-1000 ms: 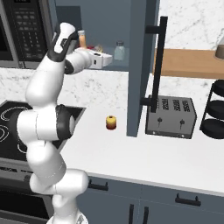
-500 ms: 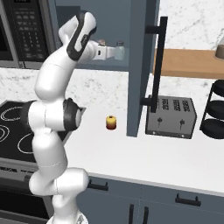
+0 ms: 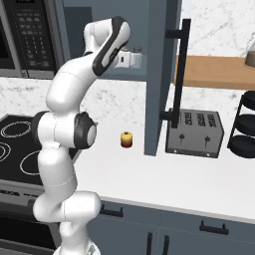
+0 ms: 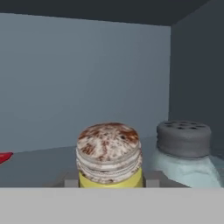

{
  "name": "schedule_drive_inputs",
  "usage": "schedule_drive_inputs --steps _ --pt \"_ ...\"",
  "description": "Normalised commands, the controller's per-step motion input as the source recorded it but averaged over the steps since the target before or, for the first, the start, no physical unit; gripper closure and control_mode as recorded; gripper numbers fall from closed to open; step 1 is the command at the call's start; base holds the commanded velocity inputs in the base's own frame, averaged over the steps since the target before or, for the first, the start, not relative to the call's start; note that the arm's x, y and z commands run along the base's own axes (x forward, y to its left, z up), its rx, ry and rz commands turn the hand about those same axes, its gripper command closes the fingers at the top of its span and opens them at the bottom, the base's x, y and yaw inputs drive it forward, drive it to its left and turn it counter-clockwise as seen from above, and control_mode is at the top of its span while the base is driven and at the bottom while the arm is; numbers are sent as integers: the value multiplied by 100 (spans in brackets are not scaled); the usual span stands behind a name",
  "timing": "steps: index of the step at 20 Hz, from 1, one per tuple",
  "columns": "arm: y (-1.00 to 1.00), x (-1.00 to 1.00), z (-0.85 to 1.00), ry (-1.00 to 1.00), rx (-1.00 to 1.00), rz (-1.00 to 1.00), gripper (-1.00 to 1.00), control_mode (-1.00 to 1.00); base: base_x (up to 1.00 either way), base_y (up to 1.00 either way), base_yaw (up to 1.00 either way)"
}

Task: Put the shaker and condiment bottle from the counter next to their counterparts in the cabinet.

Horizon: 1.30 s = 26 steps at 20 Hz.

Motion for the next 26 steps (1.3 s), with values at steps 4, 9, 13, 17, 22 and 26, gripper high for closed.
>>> schedule_drive_inputs --steps 4,9,13,17,22,26 --pt "7 0 -73 18 0 0 100 -100 0 0 0" --pt "10 8 -78 21 -1 0 -100 -100 0 0 0" --pt "2 1 -11 6 0 0 -100 -100 0 0 0" --pt "0 0 0 0 0 0 -100 -100 0 0 0" --pt "0 -77 17 -3 2 0 -100 -100 0 0 0" --pt "0 -100 59 -5 2 0 -100 -100 0 0 0"
